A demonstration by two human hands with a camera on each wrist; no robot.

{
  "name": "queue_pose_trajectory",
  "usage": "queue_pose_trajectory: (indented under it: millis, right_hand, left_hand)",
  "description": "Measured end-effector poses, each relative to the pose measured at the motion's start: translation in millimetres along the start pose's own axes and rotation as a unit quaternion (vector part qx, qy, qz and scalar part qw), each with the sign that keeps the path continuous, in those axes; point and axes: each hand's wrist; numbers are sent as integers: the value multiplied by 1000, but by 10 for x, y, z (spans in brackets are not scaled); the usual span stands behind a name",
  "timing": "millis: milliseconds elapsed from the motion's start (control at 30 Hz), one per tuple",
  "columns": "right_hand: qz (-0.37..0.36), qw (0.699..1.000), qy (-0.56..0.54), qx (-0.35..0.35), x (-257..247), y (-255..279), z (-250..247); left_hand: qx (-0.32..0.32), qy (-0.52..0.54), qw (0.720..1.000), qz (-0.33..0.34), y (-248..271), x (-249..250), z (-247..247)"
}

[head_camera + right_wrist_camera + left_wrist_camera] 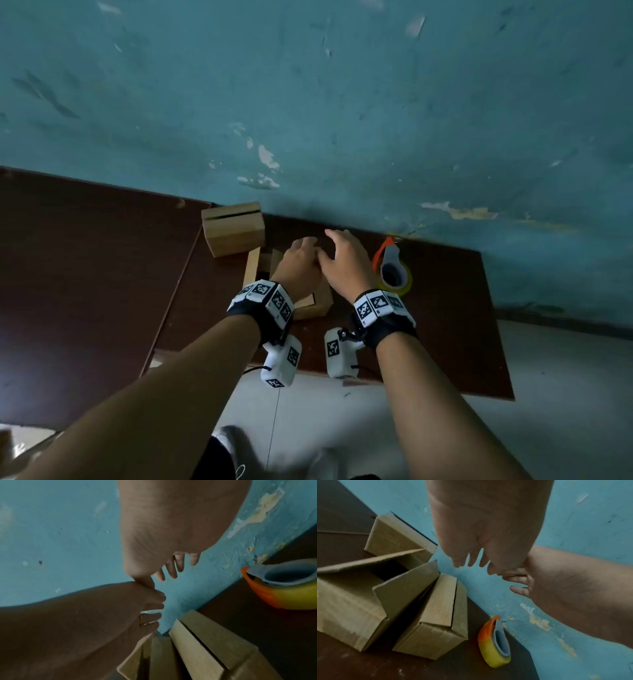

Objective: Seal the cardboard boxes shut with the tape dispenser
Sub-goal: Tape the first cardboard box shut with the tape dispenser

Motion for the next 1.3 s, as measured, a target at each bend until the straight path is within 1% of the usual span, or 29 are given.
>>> queue_pose_trajectory:
  millis: [100,200,300,467,567,667,767,900,967,1067,1300]
  right_hand:
    - [7,1000,5,-1,213,11,266]
    - [2,1000,10,-6,340,16,461]
    - [-8,1000,11,2,443,-6,645]
    - [-32,999,2,25,592,-30,861]
    - [-41,998,-11,36,704,-54,994]
    - [-49,996,-50,54,801,-41,1122]
    - [-54,993,-75,72,898,-18,1240]
    - [-68,989,-97,89,1030,30,1348]
    - [-77,988,-90,97,1080,71,1359]
    - [-86,989,-69,104,1130,172,1334]
    - [-98,992,39,70,1023,597,1144]
  left_hand:
    - [13,-56,998,28,-112,-274,290]
    - [40,-61,997,17,-252,-513,496]
    - [52,-91,994,30,-374,-664,638]
    - [101,-102,988,50,-510,-916,909]
    - [115,-123,984,62,-470,-904,974]
    - [137,-122,979,85,-379,-844,989]
    - [153,-148,971,106,-306,-816,996]
    - [153,-206,962,96,-269,-760,1000]
    - [144,-239,956,88,-237,-709,1002]
    - [147,-263,949,97,-150,-685,1061]
    - [155,-271,944,109,292,-719,1115]
Point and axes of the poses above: each hand's wrist, its own y-axis away from the middle knuckle, its own z-axis out of the palm, x = y × z, and after that the axes turned 6 degrees about x, right-handed
